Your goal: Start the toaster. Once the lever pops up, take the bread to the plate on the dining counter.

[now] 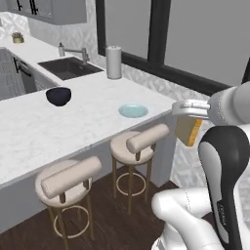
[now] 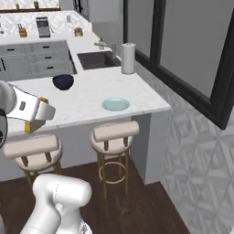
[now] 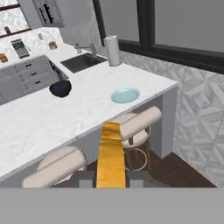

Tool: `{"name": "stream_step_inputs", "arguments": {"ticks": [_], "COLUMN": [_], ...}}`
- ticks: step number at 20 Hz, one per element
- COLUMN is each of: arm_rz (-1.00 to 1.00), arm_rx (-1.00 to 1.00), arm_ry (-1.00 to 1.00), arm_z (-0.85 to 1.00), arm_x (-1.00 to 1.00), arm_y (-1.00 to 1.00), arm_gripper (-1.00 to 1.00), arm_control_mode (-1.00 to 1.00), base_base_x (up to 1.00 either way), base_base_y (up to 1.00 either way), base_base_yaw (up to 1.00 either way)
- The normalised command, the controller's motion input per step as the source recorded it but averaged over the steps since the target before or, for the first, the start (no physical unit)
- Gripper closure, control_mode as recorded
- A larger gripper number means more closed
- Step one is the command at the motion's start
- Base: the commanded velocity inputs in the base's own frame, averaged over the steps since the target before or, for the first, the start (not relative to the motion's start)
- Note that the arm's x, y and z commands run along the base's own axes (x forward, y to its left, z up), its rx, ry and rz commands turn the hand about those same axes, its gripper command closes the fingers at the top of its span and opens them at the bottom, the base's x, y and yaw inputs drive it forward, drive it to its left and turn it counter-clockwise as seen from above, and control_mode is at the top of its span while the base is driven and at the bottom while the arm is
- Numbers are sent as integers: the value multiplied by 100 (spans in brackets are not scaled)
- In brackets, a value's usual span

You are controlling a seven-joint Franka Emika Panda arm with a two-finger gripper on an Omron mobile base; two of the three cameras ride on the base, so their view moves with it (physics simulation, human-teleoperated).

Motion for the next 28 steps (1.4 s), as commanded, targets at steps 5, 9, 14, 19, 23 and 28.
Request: {"name": "stream_step_inputs", "arguments": {"ticks": [5, 9, 14, 19, 23, 28], "arm_rz": [0, 0, 0, 0, 0, 0], "arm_rx": [0, 0, 0, 0, 0, 1], "arm_ry": [0, 0, 0, 0, 0, 13], "arm_z": [0, 0, 0, 0, 0, -36], "arm_x": [0, 0, 0, 0, 0, 73], "arm_y": [0, 0, 0, 0, 0, -12], "arm_gripper": [100, 100, 100, 100, 100, 100], "arm_control_mode": [100, 100, 100, 100, 100, -100], "base_base_x": [35, 45, 91, 95, 100, 20], "base_base_y": [-62, -60, -79, -81, -44, -6], "base_base_yaw": [54, 54, 32, 13, 6, 0]}}
